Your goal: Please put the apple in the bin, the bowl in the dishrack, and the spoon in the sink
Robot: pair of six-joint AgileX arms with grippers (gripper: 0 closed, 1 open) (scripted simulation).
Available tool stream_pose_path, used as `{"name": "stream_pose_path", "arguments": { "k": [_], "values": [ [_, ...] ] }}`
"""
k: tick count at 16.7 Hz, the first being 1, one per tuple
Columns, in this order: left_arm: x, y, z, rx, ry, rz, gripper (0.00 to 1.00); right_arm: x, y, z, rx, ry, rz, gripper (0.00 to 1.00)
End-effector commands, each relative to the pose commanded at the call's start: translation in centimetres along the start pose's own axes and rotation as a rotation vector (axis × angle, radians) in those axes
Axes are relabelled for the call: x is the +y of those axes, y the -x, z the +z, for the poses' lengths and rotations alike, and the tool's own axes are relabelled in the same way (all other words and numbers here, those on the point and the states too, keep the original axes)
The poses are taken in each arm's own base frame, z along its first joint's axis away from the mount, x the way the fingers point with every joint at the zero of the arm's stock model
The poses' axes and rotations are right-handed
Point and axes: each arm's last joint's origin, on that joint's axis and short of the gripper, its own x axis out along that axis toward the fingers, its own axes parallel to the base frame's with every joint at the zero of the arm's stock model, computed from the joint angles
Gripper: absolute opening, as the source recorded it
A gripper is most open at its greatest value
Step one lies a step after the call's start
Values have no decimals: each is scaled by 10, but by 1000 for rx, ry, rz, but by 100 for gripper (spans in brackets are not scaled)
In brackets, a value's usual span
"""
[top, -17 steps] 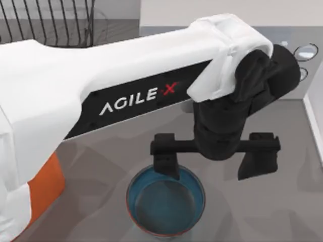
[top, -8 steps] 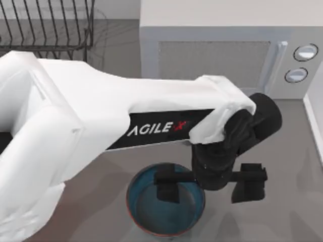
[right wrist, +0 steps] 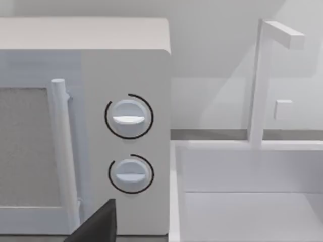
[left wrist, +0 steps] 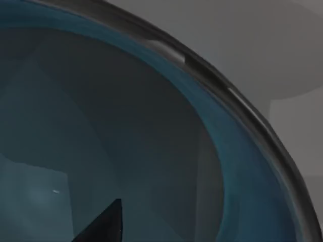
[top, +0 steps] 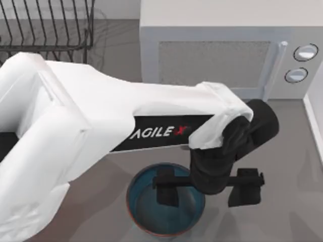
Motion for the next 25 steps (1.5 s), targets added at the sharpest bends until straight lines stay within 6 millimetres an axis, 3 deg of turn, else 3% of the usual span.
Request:
{"name": "stream_pose_path", "arguments": {
  "k": [11, 21, 25],
  "values": [
    [0, 0, 0, 0, 0, 0, 2, 0, 0, 0, 0, 0, 0, 100],
    [0, 2, 0, -1, -1, -2, 0, 0, 0, 0, 0, 0, 0, 100],
    [-5, 32, 1, -2, -8, -2, 0, 0, 0, 0, 0, 0, 0, 100]
  ]
}}
